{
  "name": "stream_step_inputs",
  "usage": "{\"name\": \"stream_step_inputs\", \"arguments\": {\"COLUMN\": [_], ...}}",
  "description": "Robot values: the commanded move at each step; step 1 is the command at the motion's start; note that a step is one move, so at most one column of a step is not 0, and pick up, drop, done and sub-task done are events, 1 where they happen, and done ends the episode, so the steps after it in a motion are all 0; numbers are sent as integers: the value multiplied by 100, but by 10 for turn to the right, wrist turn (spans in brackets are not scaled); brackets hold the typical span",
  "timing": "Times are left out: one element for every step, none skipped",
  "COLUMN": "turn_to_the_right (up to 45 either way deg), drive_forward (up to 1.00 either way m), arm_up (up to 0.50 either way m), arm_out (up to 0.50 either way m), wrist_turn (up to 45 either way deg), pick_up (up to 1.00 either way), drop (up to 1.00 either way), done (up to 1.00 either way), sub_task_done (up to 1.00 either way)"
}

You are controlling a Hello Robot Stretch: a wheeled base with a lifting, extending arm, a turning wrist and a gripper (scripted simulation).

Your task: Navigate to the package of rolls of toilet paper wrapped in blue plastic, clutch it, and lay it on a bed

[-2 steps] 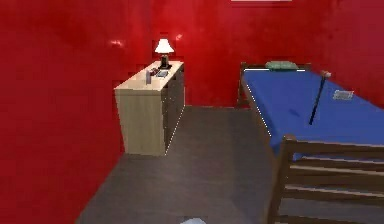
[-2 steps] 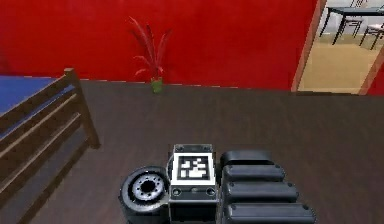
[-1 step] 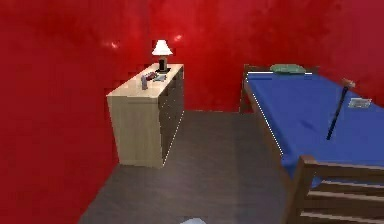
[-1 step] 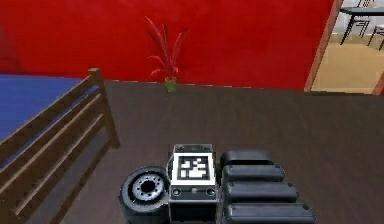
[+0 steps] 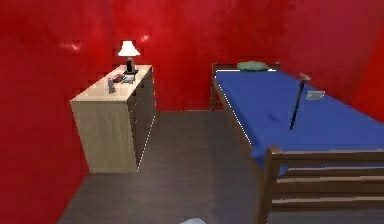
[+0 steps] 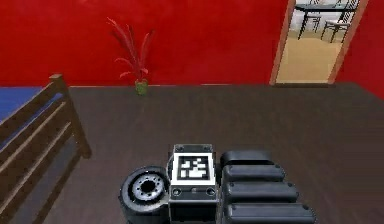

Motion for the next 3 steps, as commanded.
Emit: {"name": "stream_step_inputs", "arguments": {"turn_to_the_right": [0, 0, 450], "drive_forward": [100, 95, 0], "arm_up": [0, 0, 0], "arm_out": [0, 0, 0], "wrist_turn": [0, 0, 0], "pick_up": [0, 0, 0], "drop": [0, 0, 0], "done": [0, 0, 0], "sub_task_done": [0, 0, 0]}}
